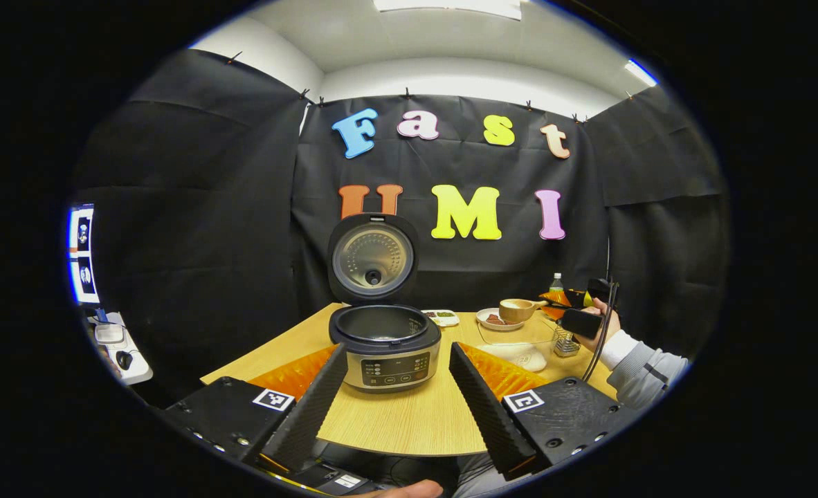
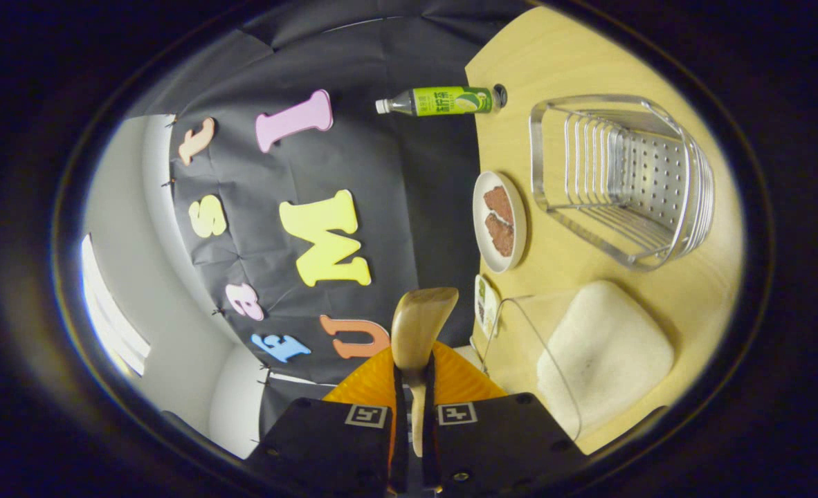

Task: Close the left gripper, press the button to open the rice cooker; take a wooden spoon from the chopstick holder with the right hand, scoop a spoonful of rice and pour it into the rice cooker, then put the wooden spoon back into the chopstick holder.

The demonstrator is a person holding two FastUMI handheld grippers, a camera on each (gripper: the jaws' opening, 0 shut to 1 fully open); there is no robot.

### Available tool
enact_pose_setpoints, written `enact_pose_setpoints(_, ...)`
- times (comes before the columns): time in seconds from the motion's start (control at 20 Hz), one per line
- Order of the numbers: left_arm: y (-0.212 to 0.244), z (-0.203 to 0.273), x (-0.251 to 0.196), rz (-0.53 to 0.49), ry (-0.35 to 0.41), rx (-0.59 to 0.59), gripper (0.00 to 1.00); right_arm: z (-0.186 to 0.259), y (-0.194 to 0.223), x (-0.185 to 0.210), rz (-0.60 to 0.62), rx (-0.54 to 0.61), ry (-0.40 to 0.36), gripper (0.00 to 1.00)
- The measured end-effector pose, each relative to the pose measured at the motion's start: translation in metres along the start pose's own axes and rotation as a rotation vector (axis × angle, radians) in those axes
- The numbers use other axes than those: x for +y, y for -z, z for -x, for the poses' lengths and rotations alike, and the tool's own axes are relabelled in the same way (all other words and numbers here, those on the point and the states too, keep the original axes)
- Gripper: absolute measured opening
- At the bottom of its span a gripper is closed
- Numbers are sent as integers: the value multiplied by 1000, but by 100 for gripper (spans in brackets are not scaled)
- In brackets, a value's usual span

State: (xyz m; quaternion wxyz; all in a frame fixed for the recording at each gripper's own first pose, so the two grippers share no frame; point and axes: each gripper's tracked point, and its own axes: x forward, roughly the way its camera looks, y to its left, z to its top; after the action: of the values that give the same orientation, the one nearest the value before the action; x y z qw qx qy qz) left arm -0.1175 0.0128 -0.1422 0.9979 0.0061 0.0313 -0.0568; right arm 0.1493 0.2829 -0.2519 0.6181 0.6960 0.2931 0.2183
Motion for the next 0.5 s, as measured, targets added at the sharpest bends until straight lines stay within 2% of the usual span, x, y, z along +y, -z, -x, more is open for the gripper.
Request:
enact_pose_setpoints(0.2,-2,9,10,23,6,-16,95,-14,49,20,55,41,6,13)
enact_pose_setpoints(0.5,-10,24,50,43,-47,-39,95,-47,126,57,196,114,20,13)
